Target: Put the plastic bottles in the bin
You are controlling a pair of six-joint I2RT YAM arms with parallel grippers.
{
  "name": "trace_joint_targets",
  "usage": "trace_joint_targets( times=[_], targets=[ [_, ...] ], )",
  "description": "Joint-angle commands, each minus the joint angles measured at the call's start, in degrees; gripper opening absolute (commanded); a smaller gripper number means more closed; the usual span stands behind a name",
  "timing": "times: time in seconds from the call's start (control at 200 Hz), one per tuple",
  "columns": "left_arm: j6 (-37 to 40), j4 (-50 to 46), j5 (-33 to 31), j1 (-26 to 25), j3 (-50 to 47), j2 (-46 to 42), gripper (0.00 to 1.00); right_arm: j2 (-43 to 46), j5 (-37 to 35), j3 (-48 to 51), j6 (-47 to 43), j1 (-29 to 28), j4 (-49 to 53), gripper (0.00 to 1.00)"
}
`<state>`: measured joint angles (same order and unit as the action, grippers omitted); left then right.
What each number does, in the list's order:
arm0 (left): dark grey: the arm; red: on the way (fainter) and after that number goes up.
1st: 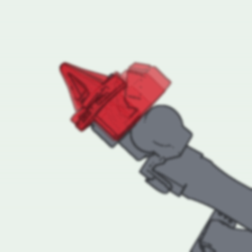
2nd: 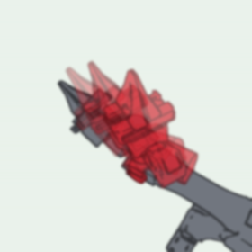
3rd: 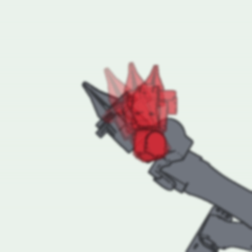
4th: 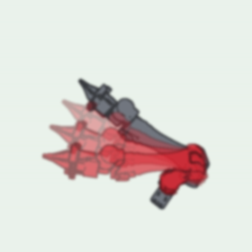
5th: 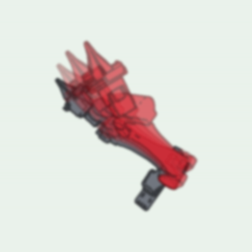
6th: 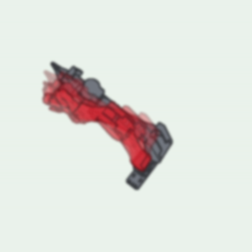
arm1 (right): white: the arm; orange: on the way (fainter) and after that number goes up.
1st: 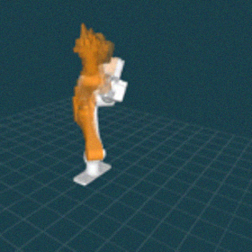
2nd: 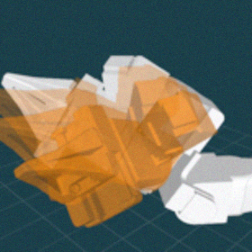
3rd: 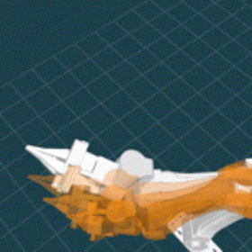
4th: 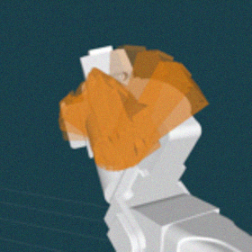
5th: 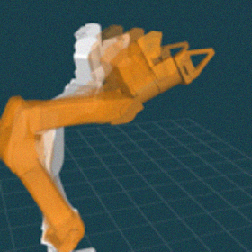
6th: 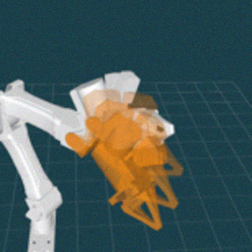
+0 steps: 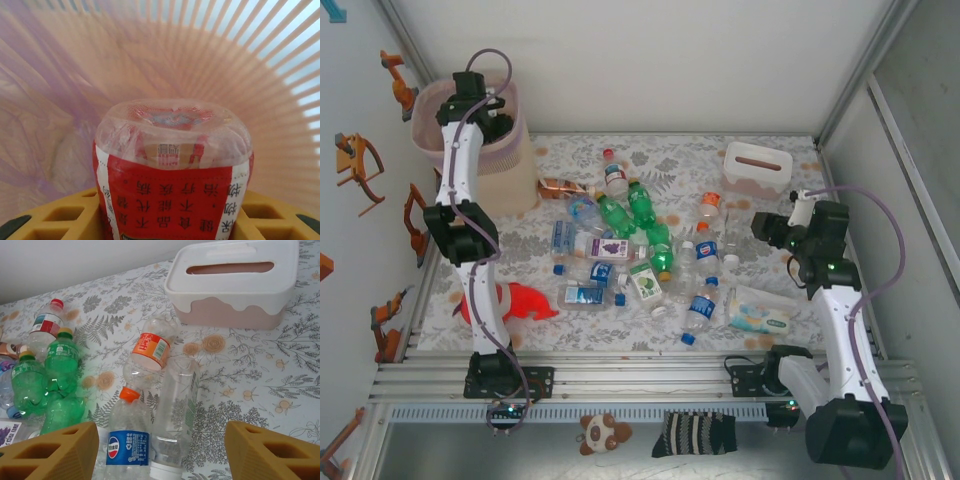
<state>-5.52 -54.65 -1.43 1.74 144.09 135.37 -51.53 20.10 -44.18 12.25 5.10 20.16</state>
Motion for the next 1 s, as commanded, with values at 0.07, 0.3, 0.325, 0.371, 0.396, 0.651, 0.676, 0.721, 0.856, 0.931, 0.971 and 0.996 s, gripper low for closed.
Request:
trace_joint_targets(
  times=[0.07,0.3,0.325,0.371,0.396,0.651,0.676,0.721,0.856,0.931,0.971,0.996],
  targets=[
    [-1.16,-2.75,1.62,-0.23,-2.5,1.74,0.5,-0.06,-0.15,0.94,0.71,-0.31,-1.25,0.67],
    [-0.69,-4.72,2.5,-0.24,-2.26,3.29,0.54,0.3,-0.32,0.94,0.75,-0.36,-1.02,0.66],
    [-0.65,-4.9,2.56,-0.24,-2.32,3.3,0.55,0.29,-0.32,0.94,0.84,-0.36,-1.09,0.67],
    [-0.63,-5.26,2.63,-0.2,-2.48,3.19,0.56,0.42,-0.32,0.94,0.85,-0.34,-1.18,0.67],
    [-0.63,-5.34,2.64,-0.22,-2.65,2.99,0.57,0.42,-0.24,0.94,0.91,-0.38,-1.21,0.67],
    [-0.17,-5.17,2.18,-0.33,-2.27,-0.18,0.69,0.82,-0.28,0.35,1.07,-0.36,-1.0,0.67],
    [-0.14,-5.17,2.15,-0.33,-2.17,-0.51,0.7,0.93,-0.24,0.33,1.06,-0.36,-1.0,0.66],
    [0.02,-5.2,2.05,-0.33,-2.04,-1.4,0.72,1.08,-0.32,0.24,1.06,-0.4,-0.94,0.66],
    [0.28,-5.18,2.31,-0.33,-1.47,-4.07,0.75,1.43,-0.5,-0.02,0.88,-0.35,-0.59,0.67],
    [0.42,-5.19,2.4,-0.33,-1.3,-5.56,0.75,1.56,-0.56,-0.28,0.77,-0.37,-0.32,0.66],
    [0.51,-5.19,2.45,-0.32,-1.28,-6.39,0.74,1.67,-0.56,-0.37,0.76,-0.36,-0.21,0.67],
    [0.59,-5.17,2.49,-0.41,-1.43,-6.87,0.75,1.73,-0.57,-0.46,0.77,-0.37,-0.12,0.67]
  ],
)
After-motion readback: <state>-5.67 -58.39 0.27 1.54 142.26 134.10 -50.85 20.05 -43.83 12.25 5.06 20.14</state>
